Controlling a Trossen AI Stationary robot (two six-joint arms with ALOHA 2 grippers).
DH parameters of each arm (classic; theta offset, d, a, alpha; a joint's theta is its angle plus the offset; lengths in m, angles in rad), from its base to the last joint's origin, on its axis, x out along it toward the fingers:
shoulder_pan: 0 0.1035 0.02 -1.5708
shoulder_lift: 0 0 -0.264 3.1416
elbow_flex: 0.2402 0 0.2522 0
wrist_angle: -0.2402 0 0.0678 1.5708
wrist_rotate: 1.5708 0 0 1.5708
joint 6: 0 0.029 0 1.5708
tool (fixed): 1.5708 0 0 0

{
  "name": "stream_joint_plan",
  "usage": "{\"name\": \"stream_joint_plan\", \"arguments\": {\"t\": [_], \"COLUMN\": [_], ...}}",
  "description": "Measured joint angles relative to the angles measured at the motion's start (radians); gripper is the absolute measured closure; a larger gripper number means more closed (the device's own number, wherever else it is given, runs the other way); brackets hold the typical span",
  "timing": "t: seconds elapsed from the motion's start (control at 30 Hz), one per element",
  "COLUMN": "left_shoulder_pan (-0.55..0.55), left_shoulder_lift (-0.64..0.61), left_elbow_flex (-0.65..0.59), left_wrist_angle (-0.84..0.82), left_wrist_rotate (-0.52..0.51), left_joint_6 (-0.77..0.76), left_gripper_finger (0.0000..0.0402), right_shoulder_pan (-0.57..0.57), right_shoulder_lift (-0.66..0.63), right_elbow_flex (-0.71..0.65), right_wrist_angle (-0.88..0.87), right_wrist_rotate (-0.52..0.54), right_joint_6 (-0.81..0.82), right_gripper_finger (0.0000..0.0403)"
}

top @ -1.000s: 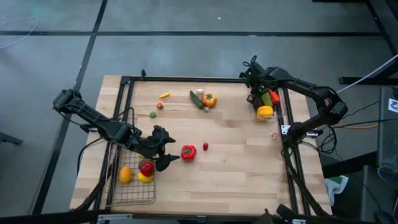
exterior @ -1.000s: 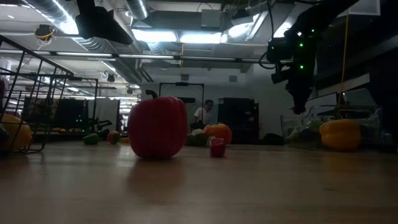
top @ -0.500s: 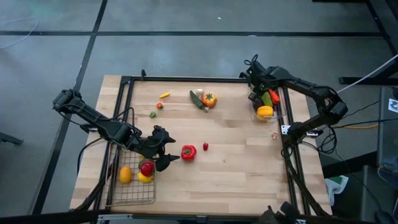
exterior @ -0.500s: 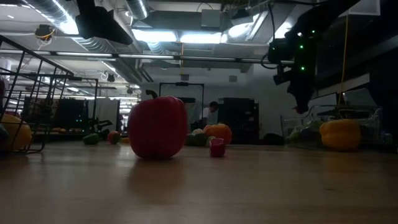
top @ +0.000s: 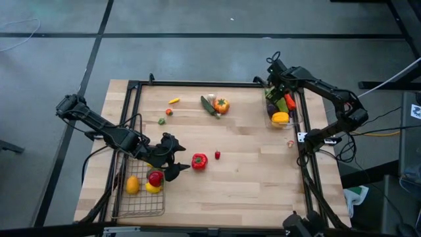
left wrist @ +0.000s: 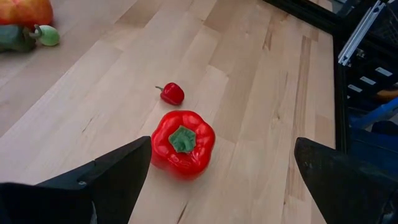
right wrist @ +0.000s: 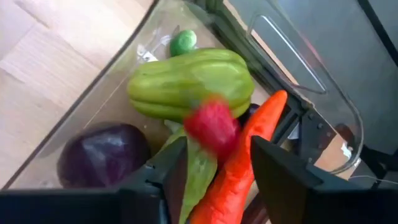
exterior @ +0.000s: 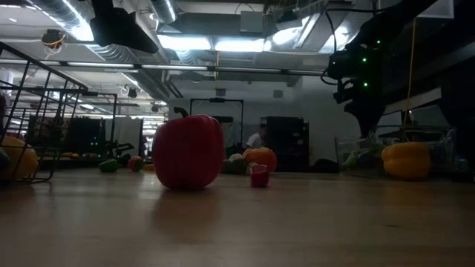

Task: Sort produce into baskets
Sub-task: Put the red mushroom into the transparent bin

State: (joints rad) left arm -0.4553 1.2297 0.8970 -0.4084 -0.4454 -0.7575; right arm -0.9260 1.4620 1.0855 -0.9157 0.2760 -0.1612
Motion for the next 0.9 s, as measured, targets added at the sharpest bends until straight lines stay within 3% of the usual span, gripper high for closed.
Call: {"name": "stream_joint_plan", "arguments": {"t": [0.23, 0.47, 0.8, 0.9], "left_shoulder_pan": [0.000, 0.000, 0.000, 0.000], "left_shoulder_lift": [0.000, 0.000, 0.000, 0.000], "left_elbow_flex": [0.000, 0.000, 0.000, 0.000], "left_wrist_angle": [0.000, 0.000, 0.000, 0.000], "left_wrist_rotate": [0.000, 0.000, 0.000, 0.000], "left_joint_6": [0.000, -0.001, 0.004, 0.004], "left_gripper_finger": [0.0011, 0.0011, 0.0011, 0.0011], "right_shoulder_pan": [0.003, 0.003, 0.110, 0.174], "right_shoulder_lift": [0.000, -0.017, -0.223, -0.295], "right_elbow_flex": [0.000, 0.000, 0.000, 0.000], "right_wrist_angle": [-0.004, -0.161, -0.267, -0.284], "right_wrist_rotate": [0.000, -0.014, -0.123, -0.216], "right_joint_6": [0.000, 0.000, 0.091, 0.177], "right_gripper_finger": [0.0184, 0.0179, 0.0180, 0.0180]}}
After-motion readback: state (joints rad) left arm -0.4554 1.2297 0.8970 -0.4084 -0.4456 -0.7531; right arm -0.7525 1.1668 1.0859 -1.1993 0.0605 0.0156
